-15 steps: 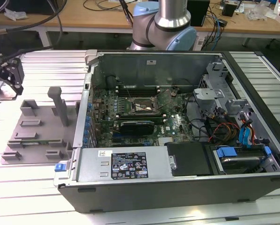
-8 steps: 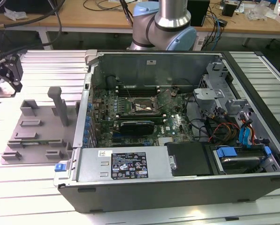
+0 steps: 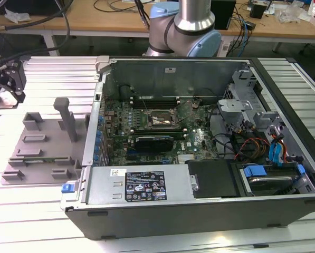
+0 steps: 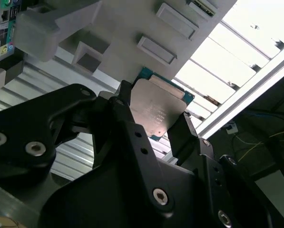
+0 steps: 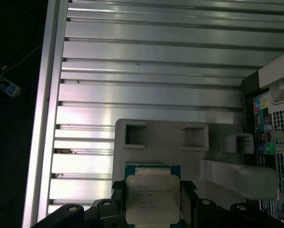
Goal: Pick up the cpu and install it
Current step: 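Pick up the cpu and move it towards the insertion slot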
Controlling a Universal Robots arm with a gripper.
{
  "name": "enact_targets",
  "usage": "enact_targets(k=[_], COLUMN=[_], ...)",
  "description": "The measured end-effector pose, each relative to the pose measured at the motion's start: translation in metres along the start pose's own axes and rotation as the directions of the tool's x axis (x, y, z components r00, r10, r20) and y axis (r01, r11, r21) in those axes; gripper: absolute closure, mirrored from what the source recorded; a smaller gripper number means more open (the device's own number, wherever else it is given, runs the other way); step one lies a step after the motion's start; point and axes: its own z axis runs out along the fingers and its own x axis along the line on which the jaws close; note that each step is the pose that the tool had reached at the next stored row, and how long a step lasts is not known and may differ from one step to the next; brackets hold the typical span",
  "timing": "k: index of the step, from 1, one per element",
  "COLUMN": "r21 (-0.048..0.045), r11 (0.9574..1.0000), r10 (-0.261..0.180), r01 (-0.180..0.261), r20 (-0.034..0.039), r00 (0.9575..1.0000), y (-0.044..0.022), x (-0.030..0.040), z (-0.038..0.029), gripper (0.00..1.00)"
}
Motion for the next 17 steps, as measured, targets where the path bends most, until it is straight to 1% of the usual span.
enact_targets(k=[1, 3, 4, 5, 6, 7, 10, 11, 12, 15, 17], r21=[0.0000, -0.0001, 0.0001, 0.0003, 0.0010, 0.0014, 0.0019, 0.0022, 0.0030, 0.0034, 0.0051], r11=[1.0000, 1.0000, 1.0000, 1.0000, 1.0000, 1.0000, 1.0000, 1.0000, 1.0000, 1.0000, 1.0000], r10=[0.000, 0.000, 0.000, 0.000, 0.000, 0.000, 0.000, 0.000, 0.000, 0.000, 0.001], r01=[0.000, 0.000, 0.000, 0.000, 0.000, 0.000, 0.000, 0.000, 0.000, 0.000, -0.001], r20=[-0.0001, 0.0000, -0.0001, 0.0000, 0.0000, -0.0001, 0.0001, 0.0001, 0.0001, 0.0000, -0.0003], r00=[1.0000, 1.0000, 1.0000, 1.0000, 1.0000, 1.0000, 1.0000, 1.0000, 1.0000, 1.0000, 1.0000], y=[0.0005, 0.0031, 0.0038, 0.0048, 0.0066, 0.0076, 0.0097, 0.0100, 0.0101, 0.0102, 0.0102], x=[-0.0001, -0.0008, -0.0010, -0.0012, -0.0017, -0.0019, -0.0025, -0.0026, -0.0026, -0.0026, -0.0041], z=[-0.0031, -0.0187, -0.0227, -0.0289, -0.0400, -0.0458, -0.0579, -0.0601, -0.0608, -0.0609, -0.0610], gripper=[0.45, 0.45, 0.45, 0.45, 0.45, 0.45, 0.45, 0.45, 0.45, 0.45, 0.45])
